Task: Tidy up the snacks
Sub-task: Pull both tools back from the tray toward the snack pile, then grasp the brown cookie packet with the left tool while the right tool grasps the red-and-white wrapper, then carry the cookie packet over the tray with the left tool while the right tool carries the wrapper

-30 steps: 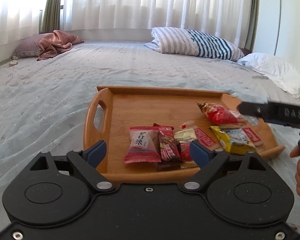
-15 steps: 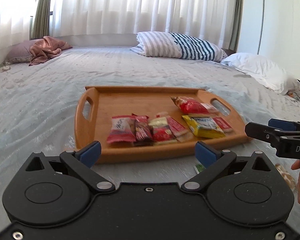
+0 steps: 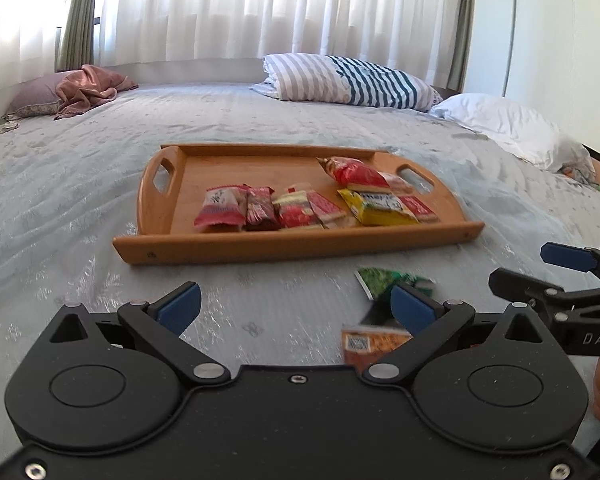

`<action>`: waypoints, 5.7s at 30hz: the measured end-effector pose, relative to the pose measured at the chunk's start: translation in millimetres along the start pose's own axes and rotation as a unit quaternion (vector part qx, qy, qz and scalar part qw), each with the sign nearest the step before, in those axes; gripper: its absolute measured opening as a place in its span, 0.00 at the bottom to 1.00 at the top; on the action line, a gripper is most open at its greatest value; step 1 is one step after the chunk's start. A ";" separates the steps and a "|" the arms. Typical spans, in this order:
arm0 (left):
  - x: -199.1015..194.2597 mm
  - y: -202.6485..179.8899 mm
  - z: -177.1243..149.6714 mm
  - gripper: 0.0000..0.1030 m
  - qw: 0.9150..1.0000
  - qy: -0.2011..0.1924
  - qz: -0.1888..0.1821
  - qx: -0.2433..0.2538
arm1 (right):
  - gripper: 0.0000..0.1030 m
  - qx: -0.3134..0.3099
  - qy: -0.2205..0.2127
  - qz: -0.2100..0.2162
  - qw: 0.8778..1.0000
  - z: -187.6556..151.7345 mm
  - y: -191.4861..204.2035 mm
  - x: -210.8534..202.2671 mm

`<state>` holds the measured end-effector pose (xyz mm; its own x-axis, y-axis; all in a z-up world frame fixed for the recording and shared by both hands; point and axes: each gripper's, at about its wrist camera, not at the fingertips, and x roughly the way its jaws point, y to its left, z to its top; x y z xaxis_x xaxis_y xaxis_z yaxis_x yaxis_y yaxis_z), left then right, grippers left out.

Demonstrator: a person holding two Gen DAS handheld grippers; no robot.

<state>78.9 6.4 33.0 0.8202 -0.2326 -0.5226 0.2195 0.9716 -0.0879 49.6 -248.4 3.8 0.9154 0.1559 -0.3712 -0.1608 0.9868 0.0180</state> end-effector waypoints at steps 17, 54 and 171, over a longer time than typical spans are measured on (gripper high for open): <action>-2.0 -17.3 -31.0 1.00 0.999 0.011 -0.038 0.013 | 1.00 -0.067 0.016 0.030 0.997 -25.3 21.8 -5.8; 2.1 -21.5 -31.3 0.46 0.997 0.033 -0.060 0.026 | 0.79 -0.036 0.009 0.074 0.997 -40.6 12.8 -1.2; 212.1 90.2 134.9 0.40 0.998 0.025 0.052 -0.039 | 0.35 0.083 0.001 -0.126 0.989 90.7 77.2 212.1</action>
<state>343.9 38.9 28.6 0.8087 -0.1305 -0.5736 0.0917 0.9911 -0.0962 264.8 -135.2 10.6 0.9182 -0.0963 -0.3843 0.1358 0.9877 0.0770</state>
